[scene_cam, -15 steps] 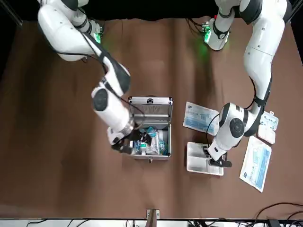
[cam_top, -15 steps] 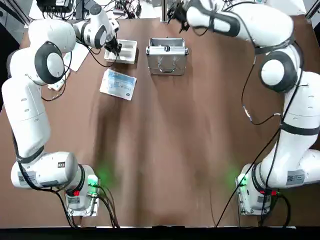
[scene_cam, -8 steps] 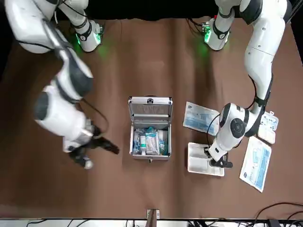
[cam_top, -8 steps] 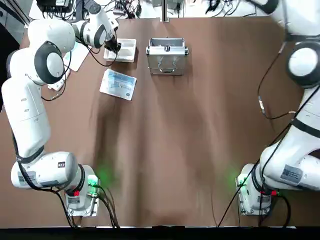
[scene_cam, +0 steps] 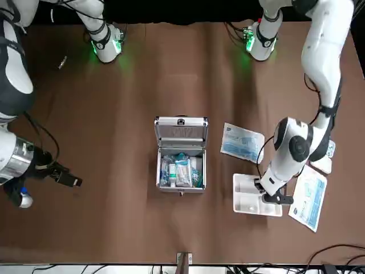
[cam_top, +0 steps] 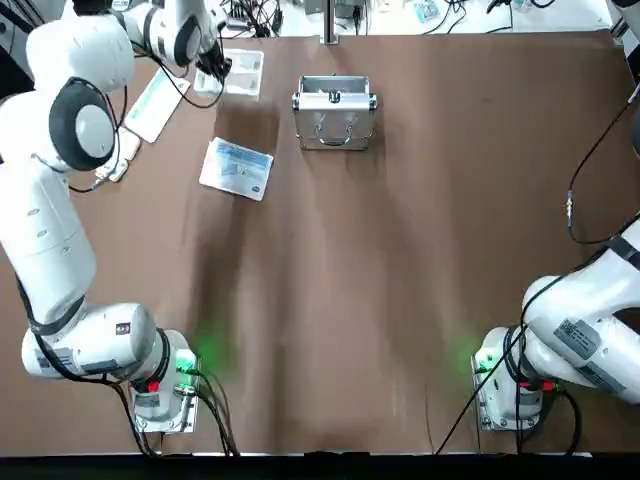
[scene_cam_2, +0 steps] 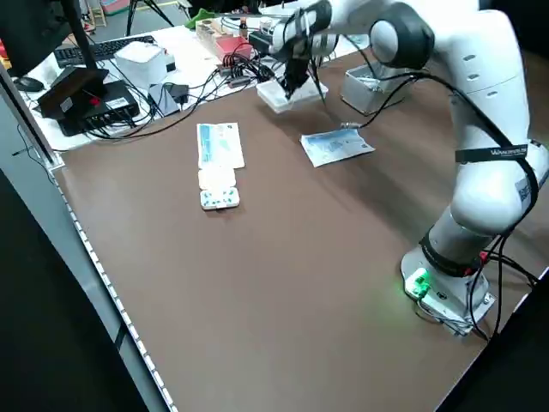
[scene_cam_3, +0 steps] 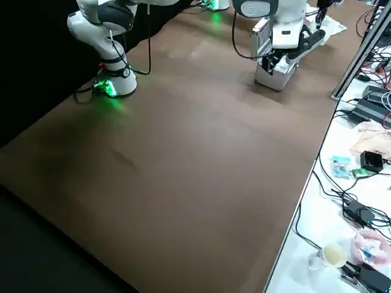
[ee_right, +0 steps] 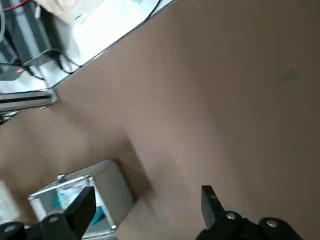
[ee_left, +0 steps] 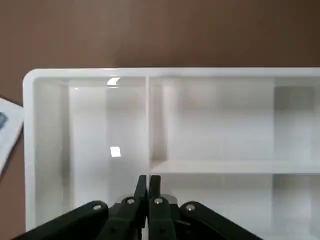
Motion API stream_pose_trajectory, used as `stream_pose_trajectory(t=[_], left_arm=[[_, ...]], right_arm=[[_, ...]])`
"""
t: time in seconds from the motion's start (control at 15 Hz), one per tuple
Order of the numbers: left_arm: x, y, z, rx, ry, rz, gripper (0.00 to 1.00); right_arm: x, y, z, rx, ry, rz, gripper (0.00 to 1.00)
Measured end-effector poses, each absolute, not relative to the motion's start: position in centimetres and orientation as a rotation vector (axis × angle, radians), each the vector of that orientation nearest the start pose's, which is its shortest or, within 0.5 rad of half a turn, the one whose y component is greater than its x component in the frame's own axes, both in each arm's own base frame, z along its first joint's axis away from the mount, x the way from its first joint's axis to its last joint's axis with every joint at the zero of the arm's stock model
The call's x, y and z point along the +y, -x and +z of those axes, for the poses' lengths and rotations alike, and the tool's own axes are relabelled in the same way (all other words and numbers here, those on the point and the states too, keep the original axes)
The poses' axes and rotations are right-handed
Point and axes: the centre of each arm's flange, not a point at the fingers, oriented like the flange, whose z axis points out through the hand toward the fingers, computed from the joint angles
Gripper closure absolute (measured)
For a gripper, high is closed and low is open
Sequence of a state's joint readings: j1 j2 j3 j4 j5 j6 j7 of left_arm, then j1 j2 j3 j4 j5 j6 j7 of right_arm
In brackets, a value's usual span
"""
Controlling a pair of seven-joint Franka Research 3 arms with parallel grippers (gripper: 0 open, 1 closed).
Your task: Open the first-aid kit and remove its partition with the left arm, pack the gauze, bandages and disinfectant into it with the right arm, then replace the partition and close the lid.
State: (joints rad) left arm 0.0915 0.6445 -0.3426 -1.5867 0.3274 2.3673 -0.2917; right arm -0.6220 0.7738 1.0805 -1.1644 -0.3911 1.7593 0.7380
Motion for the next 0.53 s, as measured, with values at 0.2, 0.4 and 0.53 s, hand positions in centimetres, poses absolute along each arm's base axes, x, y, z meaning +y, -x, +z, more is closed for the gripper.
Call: stream_pose_trajectory(t=[0.2, 0.4, 0.53], left_arm=[[-15.8, -68.9, 34.4, 0.1, 3.117, -0.305, 0.96], [-19.6, -67.4, 36.7, 0.072, 3.144, -0.287, 0.96], [-22.3, -66.4, 37.6, 0.032, 3.165, -0.258, 0.96]], right_arm=[[3.0, -71.8, 50.1, 0.611, 2.775, -0.029, 0.06], [1.3, -71.7, 49.9, 0.604, 2.791, -0.016, 0.06], [0.1, -71.3, 49.7, 0.595, 2.809, 0.015, 0.06]])
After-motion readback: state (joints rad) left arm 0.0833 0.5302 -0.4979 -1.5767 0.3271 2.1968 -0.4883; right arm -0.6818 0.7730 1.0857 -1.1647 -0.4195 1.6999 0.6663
